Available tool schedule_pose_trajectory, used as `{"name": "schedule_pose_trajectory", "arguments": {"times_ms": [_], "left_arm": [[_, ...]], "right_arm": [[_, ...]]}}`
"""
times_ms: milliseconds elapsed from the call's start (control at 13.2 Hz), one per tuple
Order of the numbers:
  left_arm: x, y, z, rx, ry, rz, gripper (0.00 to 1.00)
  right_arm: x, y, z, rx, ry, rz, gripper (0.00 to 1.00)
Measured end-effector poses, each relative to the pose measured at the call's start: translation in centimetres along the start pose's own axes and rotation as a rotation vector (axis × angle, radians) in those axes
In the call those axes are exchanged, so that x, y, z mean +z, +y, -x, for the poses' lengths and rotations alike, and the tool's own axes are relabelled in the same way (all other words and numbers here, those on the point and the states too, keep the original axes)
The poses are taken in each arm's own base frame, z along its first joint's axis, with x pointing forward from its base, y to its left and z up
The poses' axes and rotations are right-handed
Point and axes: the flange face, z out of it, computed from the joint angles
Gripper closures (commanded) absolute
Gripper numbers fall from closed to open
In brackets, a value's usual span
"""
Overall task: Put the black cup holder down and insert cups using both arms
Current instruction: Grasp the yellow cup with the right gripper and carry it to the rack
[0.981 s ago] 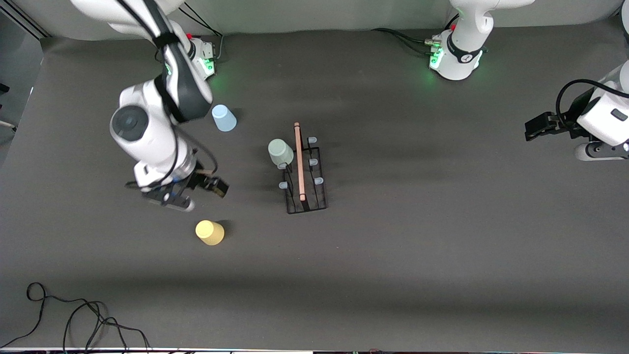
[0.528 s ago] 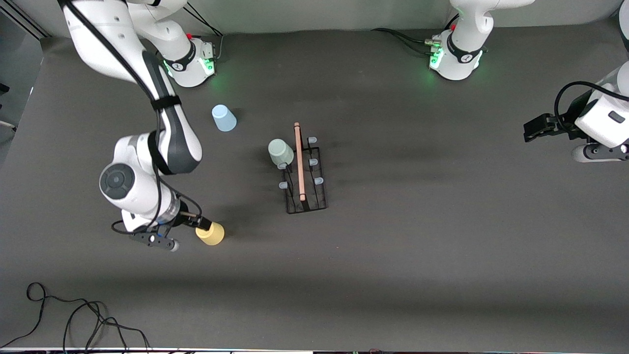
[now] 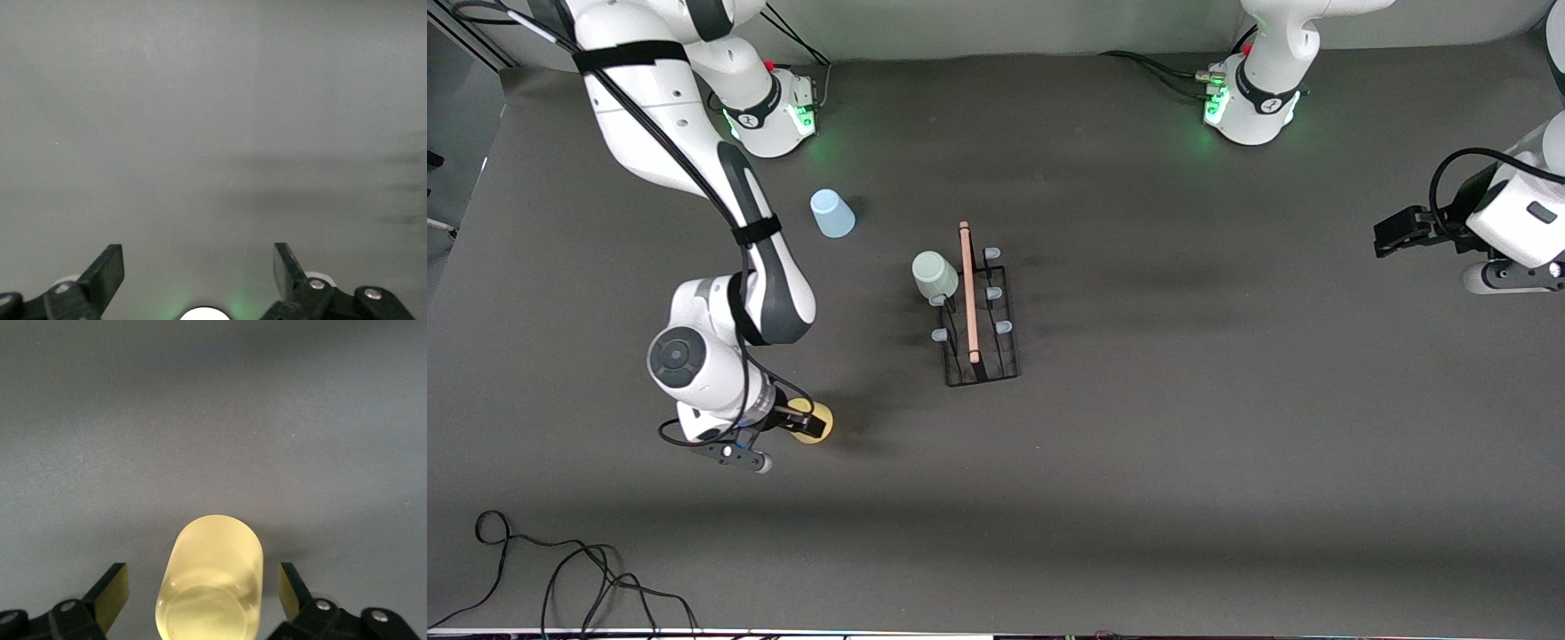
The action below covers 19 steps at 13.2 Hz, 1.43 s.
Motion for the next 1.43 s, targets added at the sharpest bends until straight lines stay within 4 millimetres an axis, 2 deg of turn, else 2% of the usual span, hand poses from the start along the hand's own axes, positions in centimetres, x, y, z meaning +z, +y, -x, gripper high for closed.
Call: {"name": "schedule_pose_trajectory", "arguments": {"times_ms": [75, 151, 226, 302, 453, 604, 755, 906, 1057, 1132, 1283, 1434], "left_arm": [[0.0, 0.0, 0.0, 0.0, 0.0, 0.0, 0.0], [0.0, 0.0, 0.0, 0.0, 0.0, 0.0, 0.0], [0.0, 0.0, 0.0, 0.0, 0.0, 0.0, 0.0], [0.1, 0.0, 0.0, 0.0, -0.001, 0.0, 0.0], [0.2, 0.0, -0.1, 0.0, -0.004, 0.0, 0.0], [0.3, 0.0, -0.2, 0.0, -0.006, 0.0, 0.0], [0.3, 0.0, -0.2, 0.0, -0.006, 0.0, 0.0], [0.3, 0.0, -0.2, 0.0, -0.006, 0.0, 0.0], [0.3, 0.0, -0.2, 0.0, -0.006, 0.0, 0.0], [0.3, 0.0, -0.2, 0.0, -0.006, 0.0, 0.0], [0.3, 0.0, -0.2, 0.0, -0.006, 0.0, 0.0], [0.3, 0.0, -0.2, 0.0, -0.006, 0.0, 0.0]], "right_arm": [[0.7, -0.2, 0.2, -0.003, -0.004, 0.002, 0.01], [1.2, -0.3, 0.3, -0.005, -0.008, 0.006, 0.28], [1.6, -0.2, 0.4, -0.008, -0.011, 0.009, 0.92], [1.7, -0.2, 0.4, -0.02, -0.013, 0.01, 1.0], [1.6, -0.1, 0.3, -0.04, -0.014, 0.009, 1.0], [0.3, -0.4, 0.2, -0.042, -0.034, 0.005, 1.0], [-3.7, -1.0, 0.2, -0.04, -0.07, -0.013, 1.0], [-10.2, -2.4, 0.9, -0.023, -0.081, -0.055, 1.0], [-16.0, -4.9, 2.9, 0.016, -0.066, -0.101, 1.0], [-17.8, -6.6, 4.3, 0.039, -0.059, -0.119, 1.0], [-19.5, -11.0, 7.9, 0.087, -0.061, -0.137, 1.0], [-19.3, -15.0, 11.5, 0.114, -0.071, -0.135, 1.0]]}}
